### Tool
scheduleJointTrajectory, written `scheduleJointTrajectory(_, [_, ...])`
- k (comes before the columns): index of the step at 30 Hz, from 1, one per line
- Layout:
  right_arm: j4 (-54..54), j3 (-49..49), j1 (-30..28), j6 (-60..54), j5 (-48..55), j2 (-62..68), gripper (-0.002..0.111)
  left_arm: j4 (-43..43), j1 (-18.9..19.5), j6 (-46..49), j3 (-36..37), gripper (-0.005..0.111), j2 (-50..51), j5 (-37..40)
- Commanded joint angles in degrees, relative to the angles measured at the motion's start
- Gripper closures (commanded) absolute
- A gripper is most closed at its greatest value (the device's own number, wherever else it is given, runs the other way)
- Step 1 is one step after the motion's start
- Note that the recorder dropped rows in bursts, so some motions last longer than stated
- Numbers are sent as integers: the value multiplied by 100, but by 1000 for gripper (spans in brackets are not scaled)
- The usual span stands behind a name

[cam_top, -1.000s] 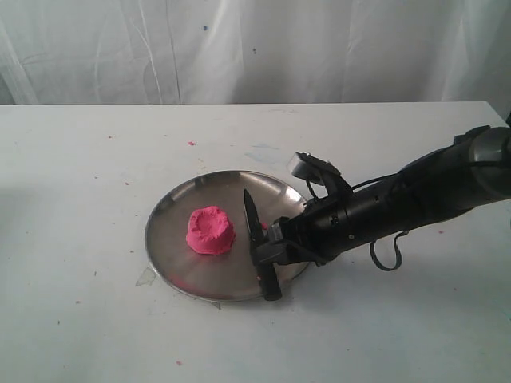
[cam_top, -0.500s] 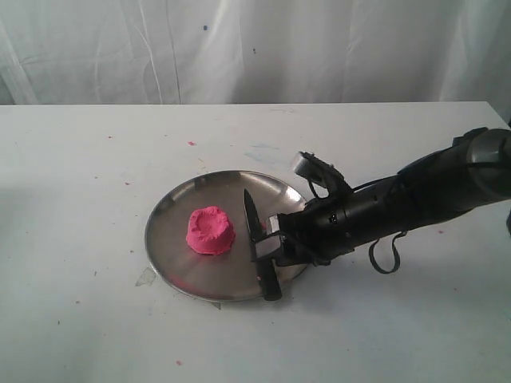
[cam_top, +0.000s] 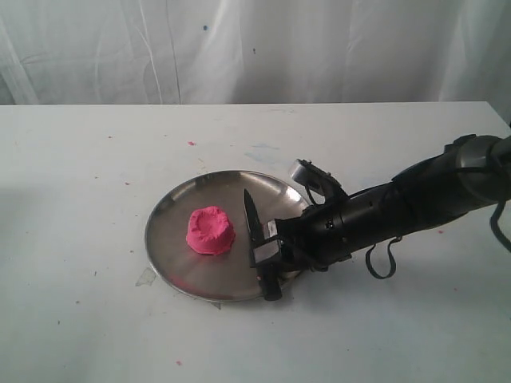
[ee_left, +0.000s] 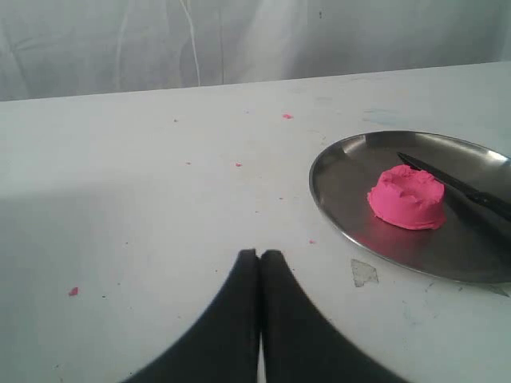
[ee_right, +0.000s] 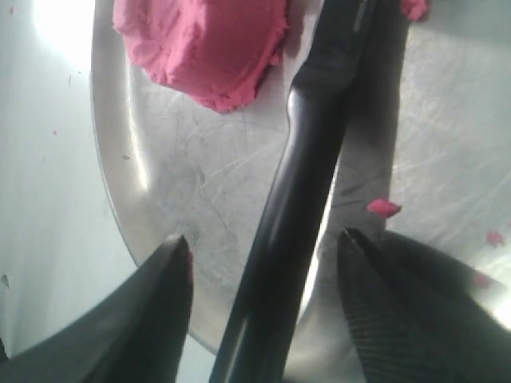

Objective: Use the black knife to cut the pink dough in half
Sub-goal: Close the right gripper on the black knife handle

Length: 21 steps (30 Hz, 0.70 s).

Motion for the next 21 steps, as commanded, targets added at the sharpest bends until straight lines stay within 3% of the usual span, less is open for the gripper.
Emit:
scheduleJointTrajectory(1, [-29,-77,1,-9,57,7,56,11,-30,-20,-37,107,-26,-30])
scheduleJointTrajectory(21, [-29,-243,52,151,300,451,56,11,-30,-20,-37,107,-26,-30])
